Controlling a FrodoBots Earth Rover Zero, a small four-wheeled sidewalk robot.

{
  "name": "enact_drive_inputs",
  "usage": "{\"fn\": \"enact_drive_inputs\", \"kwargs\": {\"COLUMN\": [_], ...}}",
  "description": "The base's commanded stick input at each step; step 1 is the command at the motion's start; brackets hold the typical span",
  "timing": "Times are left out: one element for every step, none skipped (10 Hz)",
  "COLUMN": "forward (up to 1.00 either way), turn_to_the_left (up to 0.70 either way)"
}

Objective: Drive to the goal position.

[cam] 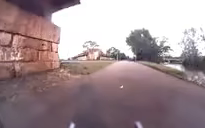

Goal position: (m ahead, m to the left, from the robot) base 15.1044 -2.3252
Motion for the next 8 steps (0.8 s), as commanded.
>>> {"fn": "enact_drive_inputs", "kwargs": {"forward": [1.00, 1.00, 1.00, 1.00, 1.00, 1.00, 1.00, 1.00], "turn_to_the_left": [0.00, 0.00, 0.00, 0.00, 0.00, 0.00, 0.00, 0.00]}}
